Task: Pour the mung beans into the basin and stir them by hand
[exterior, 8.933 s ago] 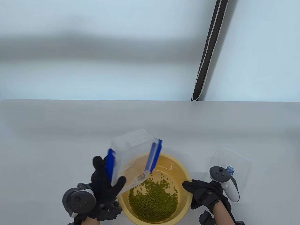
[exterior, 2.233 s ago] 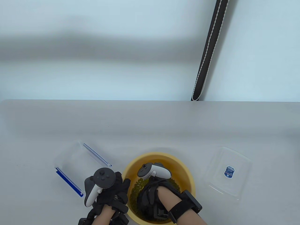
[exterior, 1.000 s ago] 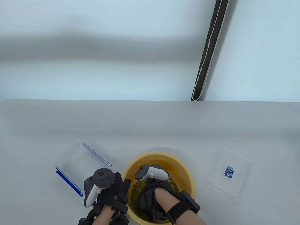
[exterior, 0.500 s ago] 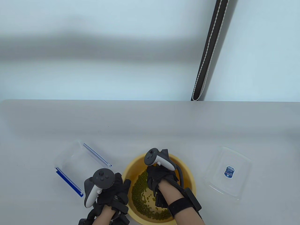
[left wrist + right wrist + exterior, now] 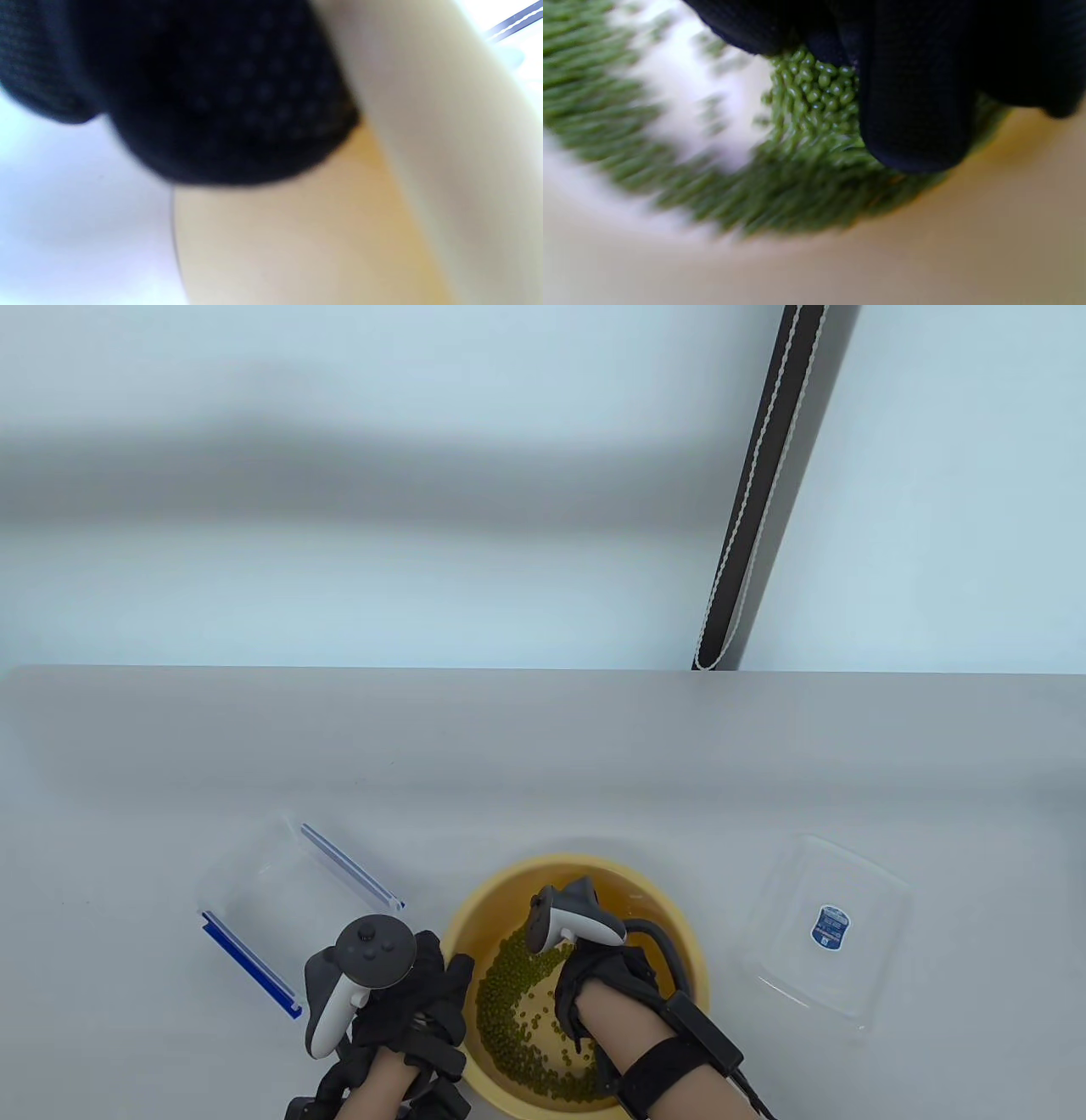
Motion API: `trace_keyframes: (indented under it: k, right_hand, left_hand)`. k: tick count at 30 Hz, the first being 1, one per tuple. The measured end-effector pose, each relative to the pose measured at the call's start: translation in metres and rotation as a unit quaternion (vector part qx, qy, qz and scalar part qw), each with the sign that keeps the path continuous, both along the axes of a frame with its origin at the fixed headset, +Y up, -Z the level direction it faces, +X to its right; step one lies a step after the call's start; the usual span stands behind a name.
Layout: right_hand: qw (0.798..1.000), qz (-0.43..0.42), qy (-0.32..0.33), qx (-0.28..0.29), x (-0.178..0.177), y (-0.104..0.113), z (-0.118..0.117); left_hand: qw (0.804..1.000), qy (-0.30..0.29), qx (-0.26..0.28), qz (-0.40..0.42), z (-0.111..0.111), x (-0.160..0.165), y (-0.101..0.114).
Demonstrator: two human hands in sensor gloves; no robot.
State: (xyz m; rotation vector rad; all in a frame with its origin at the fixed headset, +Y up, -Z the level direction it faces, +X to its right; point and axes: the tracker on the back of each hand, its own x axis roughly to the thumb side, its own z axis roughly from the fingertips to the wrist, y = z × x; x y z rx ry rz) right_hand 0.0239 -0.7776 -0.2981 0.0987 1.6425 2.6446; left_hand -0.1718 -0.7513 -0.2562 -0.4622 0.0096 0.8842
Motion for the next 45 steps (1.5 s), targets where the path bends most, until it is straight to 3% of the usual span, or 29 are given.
trace_keyframes:
  k: [4, 6, 11, 14, 17, 23, 28, 32, 35, 37, 40, 42, 45]
  right_hand:
    - [0.991, -0.109, 0.002, -0.083, -0.023, -0.004, 0.006]
    - [0.968, -0.206, -0.035, -0.137, -0.034, -0.005, 0.004]
    - [0.951, -0.284, -0.082, -0.087, -0.031, 0.004, -0.022]
    - [0.960, -0.254, -0.118, 0.005, -0.016, 0.011, -0.036]
    - [0.976, -0.167, -0.092, 0.108, -0.003, 0.020, -0.043]
    - [0.981, -0.101, -0.060, 0.154, 0.002, 0.024, -0.043]
    - [0.978, 0.039, 0.039, 0.203, 0.005, 0.026, -0.038]
    - [0.982, 0.098, 0.068, 0.147, 0.012, 0.018, -0.030]
    - [0.993, 0.060, 0.036, 0.091, 0.012, 0.014, -0.020]
    - [1.000, -0.006, 0.021, -0.001, 0.005, 0.003, -0.008]
    - [0.996, -0.065, 0.024, -0.059, -0.010, -0.004, 0.003]
    - [0.982, -0.142, 0.013, -0.121, -0.023, -0.006, 0.008]
    - [0.966, -0.221, -0.015, -0.135, -0.035, -0.003, 0.002]
  left_hand:
    - [1.000, 0.000, 0.003, -0.007, 0.000, 0.001, 0.001]
    - [1.000, 0.000, 0.004, -0.007, 0.000, 0.000, 0.000]
    - [1.000, -0.002, 0.002, -0.006, 0.000, 0.001, 0.001]
    - [1.000, -0.003, 0.001, -0.004, 0.000, 0.001, 0.000]
    - [1.000, -0.003, 0.000, -0.003, 0.000, 0.001, 0.000]
    - [1.000, -0.003, 0.000, -0.003, 0.000, 0.001, 0.000]
    - [1.000, -0.001, 0.001, -0.005, 0.000, 0.001, 0.000]
    - [1.000, 0.000, -0.005, 0.004, 0.000, 0.001, 0.000]
    - [1.000, -0.001, -0.006, 0.008, 0.000, 0.001, 0.000]
    - [1.000, 0.002, -0.001, 0.010, 0.001, 0.001, 0.000]
    - [1.000, 0.001, -0.001, 0.009, 0.001, 0.001, 0.000]
    - [1.000, 0.002, -0.001, 0.009, 0.001, 0.001, -0.001]
    - [1.000, 0.002, -0.001, 0.008, 0.001, 0.001, -0.001]
